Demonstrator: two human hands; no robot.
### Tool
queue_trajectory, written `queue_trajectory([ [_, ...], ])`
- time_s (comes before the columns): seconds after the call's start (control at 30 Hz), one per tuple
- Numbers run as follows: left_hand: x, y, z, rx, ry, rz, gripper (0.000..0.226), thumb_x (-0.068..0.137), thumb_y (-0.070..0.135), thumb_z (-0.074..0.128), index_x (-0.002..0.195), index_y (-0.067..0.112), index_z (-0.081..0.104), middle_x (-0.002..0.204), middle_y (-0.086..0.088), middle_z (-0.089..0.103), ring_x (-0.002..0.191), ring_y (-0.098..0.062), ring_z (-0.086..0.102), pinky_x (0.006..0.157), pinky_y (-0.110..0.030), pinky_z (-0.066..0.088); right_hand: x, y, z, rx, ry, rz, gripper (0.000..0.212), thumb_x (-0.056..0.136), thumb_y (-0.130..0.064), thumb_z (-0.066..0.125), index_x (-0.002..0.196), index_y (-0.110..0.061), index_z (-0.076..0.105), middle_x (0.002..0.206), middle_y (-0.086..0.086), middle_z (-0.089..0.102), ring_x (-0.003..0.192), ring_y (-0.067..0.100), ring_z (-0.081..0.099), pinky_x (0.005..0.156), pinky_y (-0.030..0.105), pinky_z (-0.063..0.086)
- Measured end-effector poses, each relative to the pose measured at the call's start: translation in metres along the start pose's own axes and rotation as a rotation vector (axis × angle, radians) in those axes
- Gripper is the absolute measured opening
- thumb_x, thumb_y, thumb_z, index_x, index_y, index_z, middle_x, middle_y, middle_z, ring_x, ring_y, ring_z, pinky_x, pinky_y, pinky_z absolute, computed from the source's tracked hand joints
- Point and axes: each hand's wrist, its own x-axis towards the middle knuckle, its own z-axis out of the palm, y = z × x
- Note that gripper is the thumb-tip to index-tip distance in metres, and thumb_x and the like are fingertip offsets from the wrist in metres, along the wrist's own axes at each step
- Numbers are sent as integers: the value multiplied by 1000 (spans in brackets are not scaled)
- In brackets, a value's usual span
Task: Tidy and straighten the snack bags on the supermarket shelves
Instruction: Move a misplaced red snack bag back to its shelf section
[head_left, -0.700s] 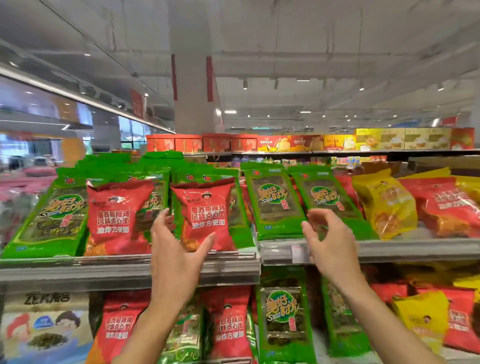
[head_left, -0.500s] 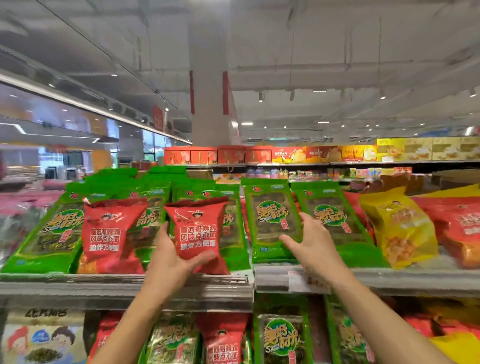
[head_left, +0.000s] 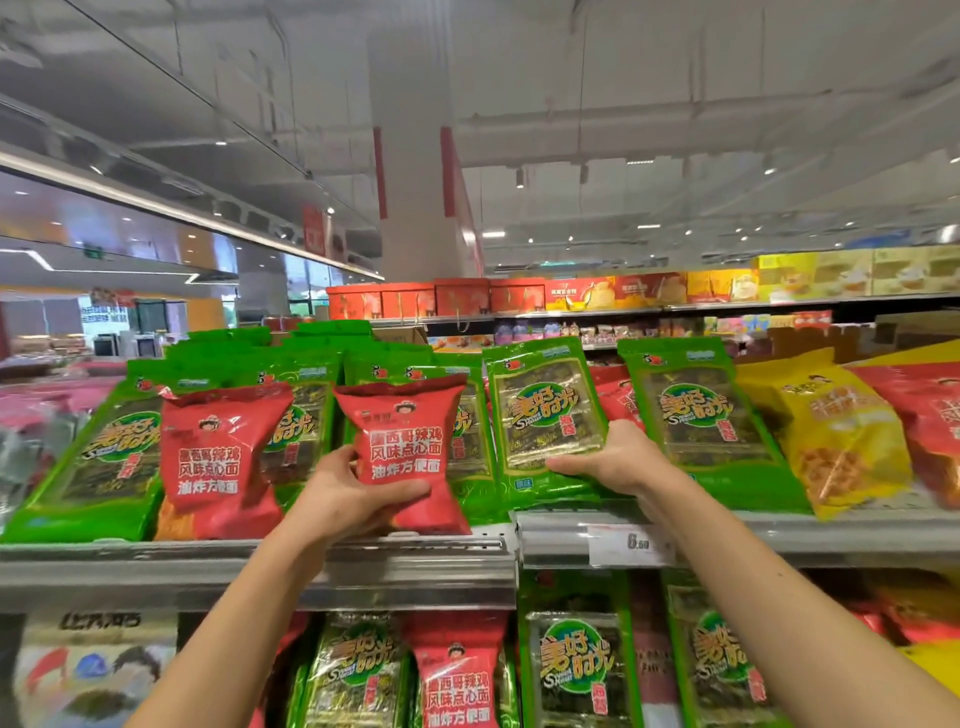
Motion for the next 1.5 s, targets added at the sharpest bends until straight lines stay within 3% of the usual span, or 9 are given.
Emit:
queue_trajectory([
  [0.07,-1,1,2,-40,46,42,66,60,16,93,117,10,61,93,-4,78,81,-20,76,62,-26,59,-3,0,1,78,31,-52,70,72,-42,88,117,-8,47,115,0,57,106,21,55,92,35,46],
  [0.23,-1,14,15,-163,128,154,63,61,24,90,115,18,58,86,3,77,72,-11,75,53,-18,55,-16,3,-9,230,161,-215,40,80,-33,85,99,-26,51,96,-13,60,83,1,54,78,21,43],
  [0.4,10,33,60,-217,72,177,41,73,16,86,104,19,59,85,4,75,62,-4,72,47,-16,52,-33,18,-47,277,402,-264,58,81,-41,82,129,-15,61,122,2,70,114,26,65,102,48,51],
  [0.63,22,49,144,-238,-182,54,54,69,16,90,112,10,57,99,-9,76,84,-29,76,73,-48,62,-63,66,-89,350,494,-313,23,79,-21,86,93,-28,69,84,-19,75,77,-1,72,67,16,55],
  [0.97,32,39,160,46,-355,123,45,76,37,83,110,15,64,91,3,78,81,-14,75,84,-35,61,-83,60,-83,461,364,-332,43,80,-31,81,120,-20,68,108,-4,78,101,18,74,100,48,55],
  [1.1,6,19,124,633,-13,435,62,94,60,48,133,13,48,96,1,70,88,-16,66,79,-34,55,-83,25,-53,547,277,-399,46,74,-35,80,118,-26,68,108,-11,78,100,10,74,96,40,54],
  [1.2,-22,-9,75,887,220,540,51,100,56,30,117,21,63,102,6,66,98,-17,59,88,-38,49,-74,-6,-15,537,187,-413,37,78,-28,84,112,-27,69,102,-10,79,96,11,75,93,40,56],
  [1.37,-56,-58,3,1028,456,515,36,99,43,44,91,19,70,88,3,61,88,-21,55,90,-42,47,-52,-54,56,552,13,-383,35,83,-13,82,113,-18,67,94,-9,79,86,7,75,71,21,60],
  [1.5,-62,-76,-22,1031,467,546,39,98,39,44,107,10,69,93,-3,64,92,-25,59,91,-43,51,-28,-70,98,563,-130,-224,30,83,-6,80,108,-19,68,107,4,77,96,18,74,87,37,61],
])
